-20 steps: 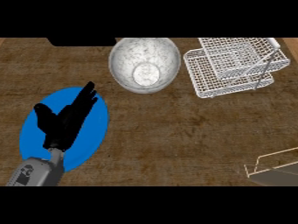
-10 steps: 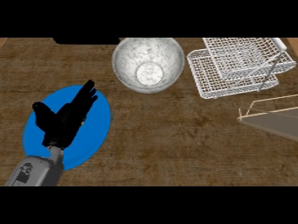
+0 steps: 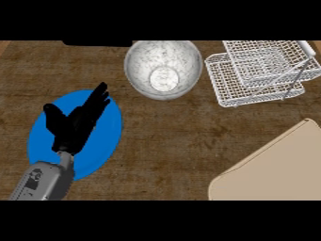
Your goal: Pick the cupcake from the tray and place it in the tiered basket
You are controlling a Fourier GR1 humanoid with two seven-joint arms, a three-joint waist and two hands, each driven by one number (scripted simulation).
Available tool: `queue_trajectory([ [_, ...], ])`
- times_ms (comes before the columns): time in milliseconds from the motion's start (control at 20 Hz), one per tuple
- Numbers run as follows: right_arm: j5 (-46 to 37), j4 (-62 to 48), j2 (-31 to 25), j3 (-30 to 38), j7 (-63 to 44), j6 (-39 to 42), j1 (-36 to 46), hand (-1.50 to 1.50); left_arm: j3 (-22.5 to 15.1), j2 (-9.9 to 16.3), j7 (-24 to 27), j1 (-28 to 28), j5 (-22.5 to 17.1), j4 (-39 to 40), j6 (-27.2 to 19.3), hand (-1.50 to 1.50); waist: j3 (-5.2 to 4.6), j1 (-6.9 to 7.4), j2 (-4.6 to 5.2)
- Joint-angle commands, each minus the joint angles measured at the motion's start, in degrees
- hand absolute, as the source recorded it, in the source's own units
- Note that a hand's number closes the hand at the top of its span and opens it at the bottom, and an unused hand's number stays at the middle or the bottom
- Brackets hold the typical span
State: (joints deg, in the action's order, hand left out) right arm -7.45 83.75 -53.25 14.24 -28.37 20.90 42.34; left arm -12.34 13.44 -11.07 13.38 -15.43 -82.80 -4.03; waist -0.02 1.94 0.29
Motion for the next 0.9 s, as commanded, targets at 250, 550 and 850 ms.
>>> queue_trajectory([
  [250,-10.5,-21.4,9.8,-9.5,4.5,-7.7,17.0,1.5,-0.4,-1.0,-1.4,-1.3,1.5,-1.5,0.2,0.0,-0.02,0.35,0.21],
  [550,-13.7,-31.5,16.7,-10.1,9.1,-13.1,22.8,1.5,-0.6,-3.3,-0.5,-0.5,3.5,0.2,-0.8,0.0,-0.01,-0.23,0.15],
  [850,-9.2,-37.7,24.2,-5.2,10.7,-17.7,23.3,1.5,1.3,-2.1,1.4,-2.1,2.7,1.2,1.3,0.0,0.01,-0.66,0.04],
])
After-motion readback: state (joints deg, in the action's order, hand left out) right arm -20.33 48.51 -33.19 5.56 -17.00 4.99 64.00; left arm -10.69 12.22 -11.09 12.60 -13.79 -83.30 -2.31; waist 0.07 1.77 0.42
